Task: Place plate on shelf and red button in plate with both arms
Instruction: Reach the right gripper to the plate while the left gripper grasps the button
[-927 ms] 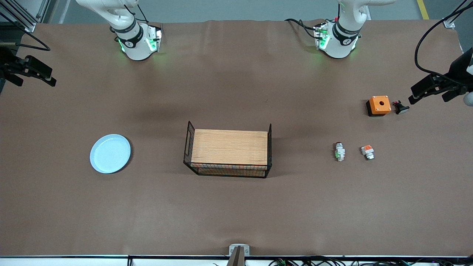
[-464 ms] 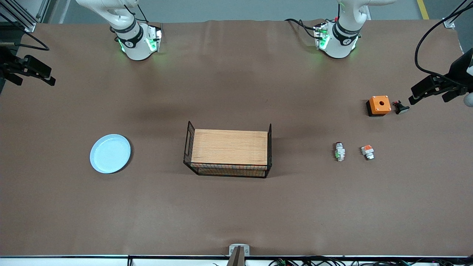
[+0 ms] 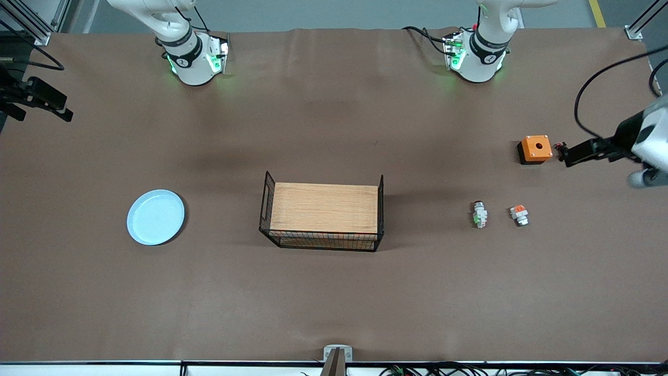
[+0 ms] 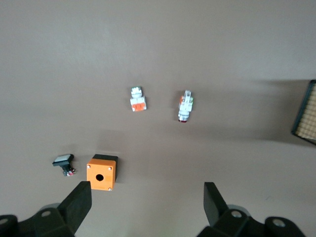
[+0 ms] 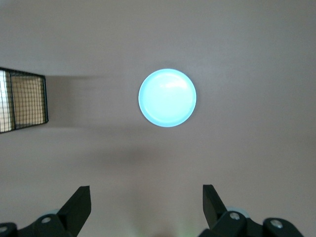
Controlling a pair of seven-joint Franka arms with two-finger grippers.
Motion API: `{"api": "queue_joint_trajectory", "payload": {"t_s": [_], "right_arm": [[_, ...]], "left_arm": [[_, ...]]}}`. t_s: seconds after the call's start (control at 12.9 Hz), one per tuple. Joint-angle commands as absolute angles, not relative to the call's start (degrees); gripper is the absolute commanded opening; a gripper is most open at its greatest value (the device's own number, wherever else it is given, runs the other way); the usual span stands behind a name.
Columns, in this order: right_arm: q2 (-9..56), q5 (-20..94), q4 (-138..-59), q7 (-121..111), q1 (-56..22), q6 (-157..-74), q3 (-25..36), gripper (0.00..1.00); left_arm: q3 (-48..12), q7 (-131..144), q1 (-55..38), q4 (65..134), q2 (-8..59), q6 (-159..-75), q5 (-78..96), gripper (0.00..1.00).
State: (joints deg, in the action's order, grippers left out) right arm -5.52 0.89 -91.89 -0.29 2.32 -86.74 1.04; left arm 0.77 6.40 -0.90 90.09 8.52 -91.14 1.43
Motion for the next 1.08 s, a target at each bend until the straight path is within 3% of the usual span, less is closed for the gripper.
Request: {"api": "queue_joint_trajectory", "payload": {"t_s": [0.0,0.31,0.54,1.0], "right_arm": [[0.1,1.2,-90.5,-1.7,5.7,-89.2,0.8,1.0],[8.8,1.8,-93.0,-10.6,11.9,-98.9,0.8,1.0],[15.0,2.8,-95.2,-17.3,15.8,-106.6,0.7,1.0],[18.1,4.7,-109.0,-17.6,16.8,-127.7,0.7,1.0]], "left_arm": [[0.6,5.7,-1.1,89.0,16.6,-93.0,2.5,1.0],[-1.2,5.8,-2.2,91.1,23.5,-102.5,2.6,1.0],[-2.9,5.9,-2.1,96.6,23.8,-110.9,2.6,1.0],[-6.0,5.1,-2.1,110.2,24.2,-131.5,1.9,1.0]]}}
